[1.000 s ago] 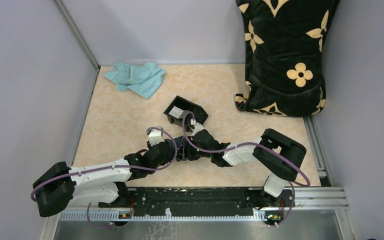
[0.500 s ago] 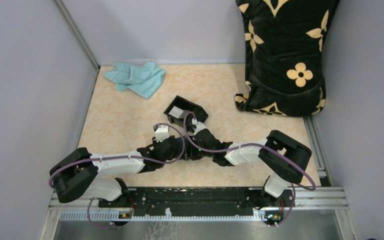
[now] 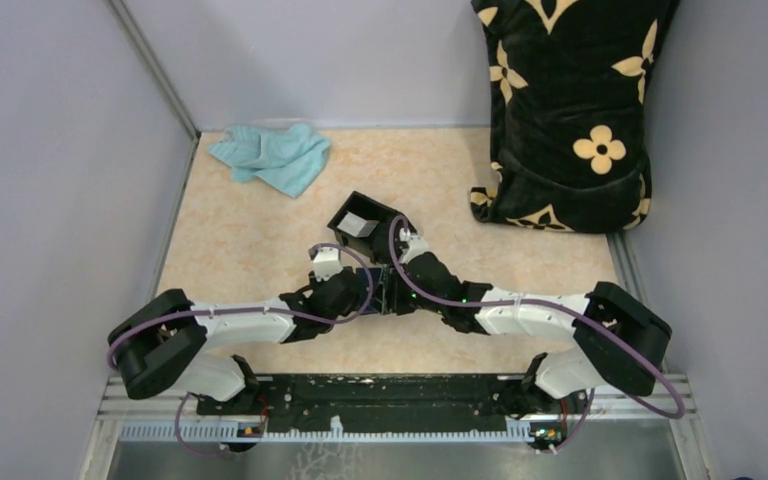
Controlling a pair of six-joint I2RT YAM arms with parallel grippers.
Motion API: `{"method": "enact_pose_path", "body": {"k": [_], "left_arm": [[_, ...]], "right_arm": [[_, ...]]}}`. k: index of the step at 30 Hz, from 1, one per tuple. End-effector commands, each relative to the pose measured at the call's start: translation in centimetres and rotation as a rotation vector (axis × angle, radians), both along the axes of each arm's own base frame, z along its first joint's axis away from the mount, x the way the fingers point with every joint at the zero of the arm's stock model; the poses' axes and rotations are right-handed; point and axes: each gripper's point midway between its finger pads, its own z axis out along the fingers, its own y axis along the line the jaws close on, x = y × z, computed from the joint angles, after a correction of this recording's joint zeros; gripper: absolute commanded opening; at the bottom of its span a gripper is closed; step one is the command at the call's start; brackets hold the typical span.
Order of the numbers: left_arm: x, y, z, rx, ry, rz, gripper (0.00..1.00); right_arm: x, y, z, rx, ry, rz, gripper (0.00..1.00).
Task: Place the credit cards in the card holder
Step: Close the card holder at the center of the board.
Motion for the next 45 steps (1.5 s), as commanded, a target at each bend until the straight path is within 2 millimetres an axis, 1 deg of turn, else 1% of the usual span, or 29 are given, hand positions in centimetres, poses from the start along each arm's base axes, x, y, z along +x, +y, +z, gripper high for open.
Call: {"method": "enact_pose_path", "body": {"k": [1,4,7,9,12,17,19,20,21,24,28,32,36,41,43,45], "left_arm": [[-2.3,1.3,-3.0,0.046,0.128,-0.015,0.55],[-2.4,1.5,-3.0,0.047,0.131,-0.01,0.55],[-2.7,1.8,-3.3,0.052,0.138,-0.008,0.55],[-2.8,1.9,-3.5,0.052,0.144,-0.008,0.55],[-3.1,2.1,-3.9,0.058,0.157,-0.008,0.55],[-3.7,2.5,-4.5,0.067,0.184,-0.002,0.54],[-4.0,2.7,-4.9,0.068,0.199,0.001,0.53],[-4.1,2.8,-5.1,0.069,0.207,0.003,0.53],[-4.4,2.9,-5.4,0.07,0.217,0.003,0.53],[-4.9,3.0,-6.0,0.07,0.245,0.004,0.52],[-5.4,3.0,-6.8,0.08,0.282,-0.006,0.51],[-5.8,3.2,-7.4,0.101,0.306,-0.008,0.5],[-6.1,3.5,-7.9,0.116,0.326,-0.009,0.47],[-6.7,3.8,-8.6,0.123,0.353,-0.01,0.46],[-6.9,3.8,-8.8,0.125,0.361,-0.013,0.46],[-6.9,3.7,-8.8,0.124,0.365,-0.02,0.45]], "right_arm": [[1.3,-2.4,-2.0,-0.042,0.011,-0.065,0.47],[1.9,-3.3,-3.6,-0.048,0.033,-0.096,0.47],[2.4,-3.8,-4.8,-0.035,0.052,-0.112,0.47],[2.7,-3.9,-5.4,-0.025,0.066,-0.115,0.47],[2.8,-3.4,-6.2,-0.009,0.09,-0.106,0.47],[2.1,-2.6,-7.9,0.023,0.16,-0.096,0.47],[1.7,-2.7,-8.8,0.033,0.189,-0.102,0.47],[1.6,-2.7,-8.9,0.044,0.196,-0.102,0.47],[1.2,-3.0,-10.0,0.033,0.223,-0.106,0.47],[0.7,-3.0,-10.9,0.064,0.254,-0.117,0.47],[0.3,-2.6,-10.9,0.135,0.267,-0.113,0.47],[0.3,-1.8,-10.1,0.232,0.258,-0.101,0.47],[0.3,-1.7,-10.4,0.239,0.263,-0.104,0.47],[0.8,-0.9,-10.5,0.25,0.271,-0.1,0.47],[0.9,-0.6,-10.7,0.252,0.28,-0.101,0.45],[1.1,-0.3,-10.5,0.263,0.283,-0.102,0.39]]}}
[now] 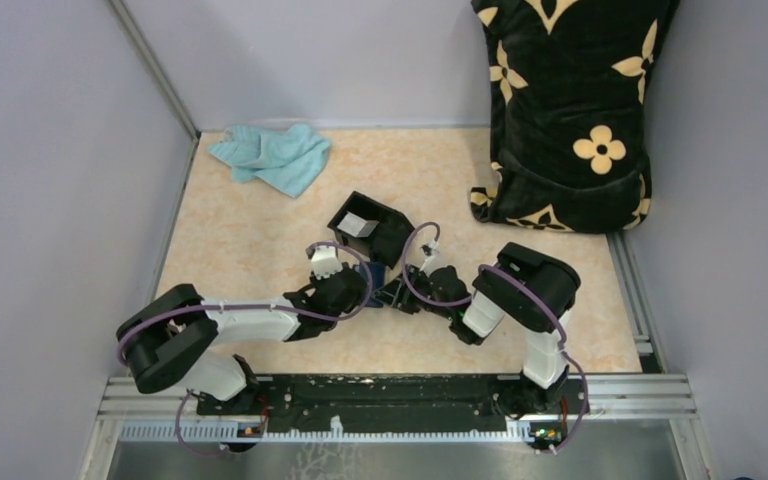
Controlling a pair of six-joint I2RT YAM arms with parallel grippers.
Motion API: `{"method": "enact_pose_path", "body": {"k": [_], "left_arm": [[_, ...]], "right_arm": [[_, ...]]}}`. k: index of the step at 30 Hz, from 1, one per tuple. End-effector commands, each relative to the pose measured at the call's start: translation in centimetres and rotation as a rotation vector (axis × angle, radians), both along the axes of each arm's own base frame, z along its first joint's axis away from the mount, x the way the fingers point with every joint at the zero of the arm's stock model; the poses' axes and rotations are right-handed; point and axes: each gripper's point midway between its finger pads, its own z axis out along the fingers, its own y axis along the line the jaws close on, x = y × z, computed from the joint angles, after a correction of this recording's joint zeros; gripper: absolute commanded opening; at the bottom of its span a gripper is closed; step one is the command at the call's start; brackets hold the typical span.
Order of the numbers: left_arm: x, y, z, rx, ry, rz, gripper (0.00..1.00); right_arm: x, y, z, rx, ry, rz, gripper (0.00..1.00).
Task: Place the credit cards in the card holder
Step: Close the card holder at the center of the board.
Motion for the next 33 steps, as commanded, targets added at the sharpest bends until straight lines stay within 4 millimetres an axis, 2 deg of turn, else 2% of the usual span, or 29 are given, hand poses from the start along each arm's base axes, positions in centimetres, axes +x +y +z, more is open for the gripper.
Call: {"method": "enact_pose_path", "body": {"k": [1,7,13,17,27,31,33], "left_arm": [[-7.9,3.8,-8.0,0.149,0.385,-0.101,0.45],[-7.9,3.5,-7.6,0.153,0.392,-0.112,0.44],[-6.7,4.8,-4.3,0.136,0.299,-0.019,0.53],[-5.8,4.8,-2.9,0.116,0.24,-0.022,0.54],[-6.0,3.8,-4.8,0.158,0.3,-0.074,0.53],[-6.1,3.7,-5.5,0.19,0.329,-0.082,0.53],[-6.3,3.8,-5.9,0.208,0.348,-0.083,0.53]], "right_arm": [[-2.1,-0.1,-4.1,-0.103,0.122,0.061,0.33],[-1.7,0.5,-3.1,-0.066,0.119,0.06,0.01],[-1.6,-0.7,-1.9,-0.072,0.102,0.04,0.0],[-1.7,-1.2,-1.2,-0.084,0.092,0.038,0.0],[-2.3,-1.3,0.1,-0.083,0.093,0.056,0.0],[-2.5,-1.5,-0.1,-0.108,0.109,0.063,0.0],[-2.5,-1.5,0.9,-0.102,0.097,0.065,0.0]]}}
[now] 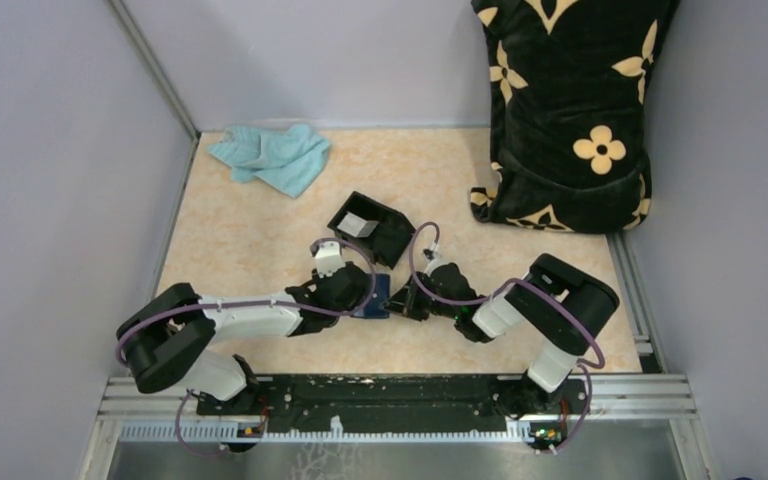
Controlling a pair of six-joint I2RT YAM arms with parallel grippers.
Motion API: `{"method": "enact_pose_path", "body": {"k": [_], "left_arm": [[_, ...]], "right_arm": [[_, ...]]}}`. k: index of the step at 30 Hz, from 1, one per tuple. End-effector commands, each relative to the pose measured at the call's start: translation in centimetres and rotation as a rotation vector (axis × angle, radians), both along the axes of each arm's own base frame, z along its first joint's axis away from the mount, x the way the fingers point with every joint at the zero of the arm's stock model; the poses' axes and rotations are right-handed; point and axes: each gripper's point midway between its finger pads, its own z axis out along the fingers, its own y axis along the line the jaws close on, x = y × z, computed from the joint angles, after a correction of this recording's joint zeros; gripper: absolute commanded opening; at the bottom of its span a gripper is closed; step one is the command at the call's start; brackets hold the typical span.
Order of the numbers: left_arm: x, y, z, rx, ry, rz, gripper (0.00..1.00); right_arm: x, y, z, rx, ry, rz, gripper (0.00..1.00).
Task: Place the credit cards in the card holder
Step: Close the card holder at the center of the board.
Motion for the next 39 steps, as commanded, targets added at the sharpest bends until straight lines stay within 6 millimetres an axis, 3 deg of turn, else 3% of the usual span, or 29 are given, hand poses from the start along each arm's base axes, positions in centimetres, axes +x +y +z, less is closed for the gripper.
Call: {"method": "enact_pose_path", "body": {"k": [1,5,17,30,39], "left_arm": [[-5.6,4.0,-6.4,0.19,0.289,-0.065,0.53],[-6.1,4.2,-6.7,0.195,0.313,-0.064,0.51],[-7.8,2.6,-4.7,0.121,0.322,-0.13,0.46],[-8.7,5.3,-7.9,0.328,0.428,-0.039,0.48],[-8.3,6.3,-7.7,0.353,0.41,0.079,0.5]], "right_arm": [[-0.4,-0.1,1.3,-0.015,-0.024,0.028,0.0],[-0.3,-0.2,1.8,-0.029,-0.023,0.026,0.0],[0.0,-0.4,1.8,-0.048,-0.007,0.023,0.0],[-0.1,-0.9,2.0,-0.06,-0.012,0.03,0.0],[-0.3,-1.9,1.7,-0.099,-0.01,0.036,0.0]]}}
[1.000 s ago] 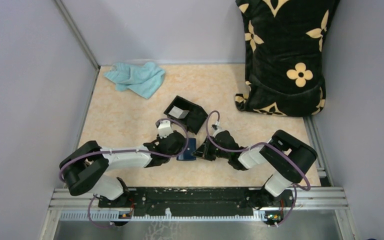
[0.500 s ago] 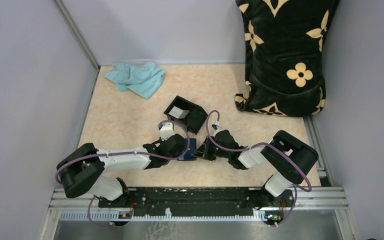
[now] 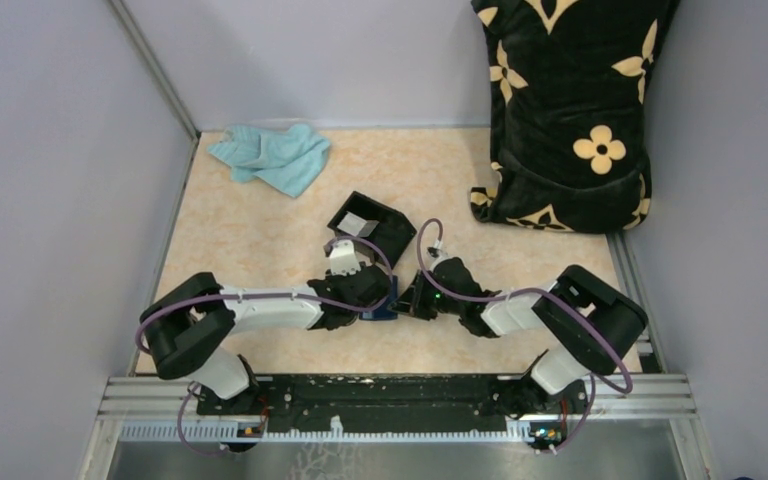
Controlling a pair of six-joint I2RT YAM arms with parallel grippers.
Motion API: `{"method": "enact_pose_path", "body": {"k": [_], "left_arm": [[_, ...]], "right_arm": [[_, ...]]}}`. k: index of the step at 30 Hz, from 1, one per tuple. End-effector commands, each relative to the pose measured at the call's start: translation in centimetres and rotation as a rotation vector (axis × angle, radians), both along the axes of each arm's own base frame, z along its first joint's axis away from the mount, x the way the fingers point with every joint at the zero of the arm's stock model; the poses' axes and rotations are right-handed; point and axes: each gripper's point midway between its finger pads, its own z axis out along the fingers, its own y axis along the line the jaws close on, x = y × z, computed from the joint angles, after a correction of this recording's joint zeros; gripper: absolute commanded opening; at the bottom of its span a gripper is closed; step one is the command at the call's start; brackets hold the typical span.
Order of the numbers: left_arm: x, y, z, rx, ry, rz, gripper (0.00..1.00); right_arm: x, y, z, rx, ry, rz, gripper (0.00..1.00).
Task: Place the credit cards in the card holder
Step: Close the card holder at the center of the board.
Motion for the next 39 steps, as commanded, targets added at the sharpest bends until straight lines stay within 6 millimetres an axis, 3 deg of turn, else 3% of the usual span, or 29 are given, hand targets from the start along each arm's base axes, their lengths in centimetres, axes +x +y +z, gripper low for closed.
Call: {"method": "enact_pose_path", "body": {"k": [1,19,24,32,39], "left_arm": [[-7.8,8.3,-7.0,0.298,0.356,0.038,0.5],[-8.6,8.6,-6.4,0.333,0.353,0.069,0.52],[-9.7,8.0,-6.0,0.293,0.356,0.056,0.49],[-12.1,5.4,-6.4,0.272,0.374,-0.022,0.45],[-14.4,5.0,-7.4,0.272,0.404,-0.042,0.44]], "right_arm": [[0.2,-0.3,1.0,-0.011,-0.041,0.028,0.0],[-0.4,-4.8,-0.1,-0.08,-0.016,0.035,0.0],[-0.2,-5.4,-0.9,-0.103,0.01,0.055,0.0],[0.0,-5.8,-2.3,-0.168,0.057,0.127,0.0],[1.1,-6.3,-2.5,-0.264,0.041,0.153,0.0]]}}
